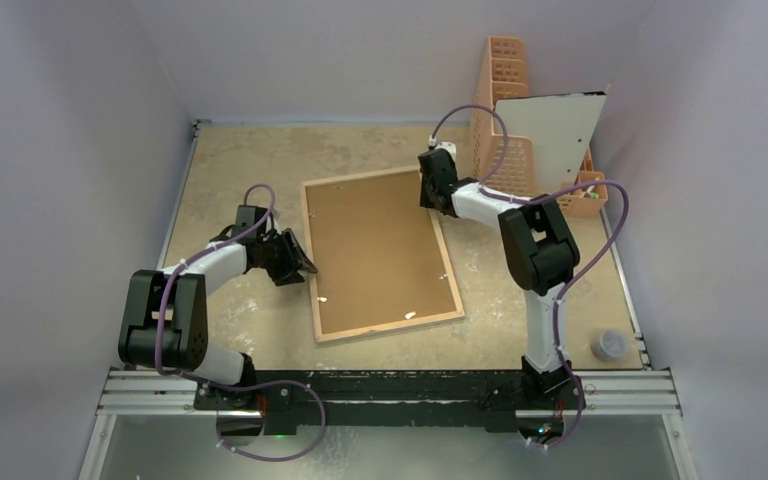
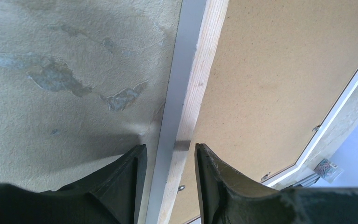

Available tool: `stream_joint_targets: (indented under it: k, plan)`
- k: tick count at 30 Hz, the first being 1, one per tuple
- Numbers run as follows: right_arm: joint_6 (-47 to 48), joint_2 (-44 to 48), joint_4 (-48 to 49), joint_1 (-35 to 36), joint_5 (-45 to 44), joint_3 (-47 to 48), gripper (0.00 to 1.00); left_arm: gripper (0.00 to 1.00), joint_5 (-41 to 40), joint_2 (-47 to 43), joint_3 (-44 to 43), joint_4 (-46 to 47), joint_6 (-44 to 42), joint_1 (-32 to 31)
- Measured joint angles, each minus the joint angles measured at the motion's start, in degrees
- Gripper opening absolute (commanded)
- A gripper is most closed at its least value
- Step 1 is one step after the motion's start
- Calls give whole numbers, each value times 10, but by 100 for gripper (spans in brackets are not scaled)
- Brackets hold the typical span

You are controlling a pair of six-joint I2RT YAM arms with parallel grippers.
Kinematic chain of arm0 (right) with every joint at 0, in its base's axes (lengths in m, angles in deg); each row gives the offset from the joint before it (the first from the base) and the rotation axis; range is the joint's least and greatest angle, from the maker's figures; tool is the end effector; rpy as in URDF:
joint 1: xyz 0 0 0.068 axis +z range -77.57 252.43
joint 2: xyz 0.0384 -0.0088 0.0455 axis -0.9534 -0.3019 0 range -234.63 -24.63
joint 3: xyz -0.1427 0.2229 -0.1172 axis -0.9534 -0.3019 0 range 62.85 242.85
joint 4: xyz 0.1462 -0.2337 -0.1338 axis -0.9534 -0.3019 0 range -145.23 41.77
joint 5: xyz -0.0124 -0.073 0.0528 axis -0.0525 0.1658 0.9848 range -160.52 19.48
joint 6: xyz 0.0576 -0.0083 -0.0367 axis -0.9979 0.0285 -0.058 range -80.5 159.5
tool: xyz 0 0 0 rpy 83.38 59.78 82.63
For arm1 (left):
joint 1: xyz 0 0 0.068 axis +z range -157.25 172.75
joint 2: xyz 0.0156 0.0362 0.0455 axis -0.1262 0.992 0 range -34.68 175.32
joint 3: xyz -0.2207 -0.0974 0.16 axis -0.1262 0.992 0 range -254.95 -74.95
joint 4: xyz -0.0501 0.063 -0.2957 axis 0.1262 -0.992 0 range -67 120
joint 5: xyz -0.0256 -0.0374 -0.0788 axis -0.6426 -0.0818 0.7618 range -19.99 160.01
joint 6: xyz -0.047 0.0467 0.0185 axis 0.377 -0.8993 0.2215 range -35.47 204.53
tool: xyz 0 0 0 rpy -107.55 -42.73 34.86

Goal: Put the photo into the frame
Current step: Install the photo frame at the center of the board.

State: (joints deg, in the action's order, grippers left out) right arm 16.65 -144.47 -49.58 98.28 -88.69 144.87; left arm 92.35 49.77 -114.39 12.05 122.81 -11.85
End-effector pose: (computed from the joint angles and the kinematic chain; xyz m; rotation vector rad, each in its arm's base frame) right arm 0.4809 0.2139 0.1454 0.1102 2.2138 0.1110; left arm 0.2965 -0.0450 0.1172 -0.6713 2.6684 -0.7470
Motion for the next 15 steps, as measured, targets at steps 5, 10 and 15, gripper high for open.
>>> stream_joint_targets:
  k: [5, 10, 15]
  plan:
    - [0, 26, 37, 0, 8, -46, 32, 44, -1, 0, 0, -2, 0, 0]
    - [-9, 61, 41, -1, 13, -74, 56, 48, -16, -14, 2, -7, 0, 0]
    - [-6, 86, 54, -1, 14, -72, 59, 50, -27, -38, 3, -8, 0, 0]
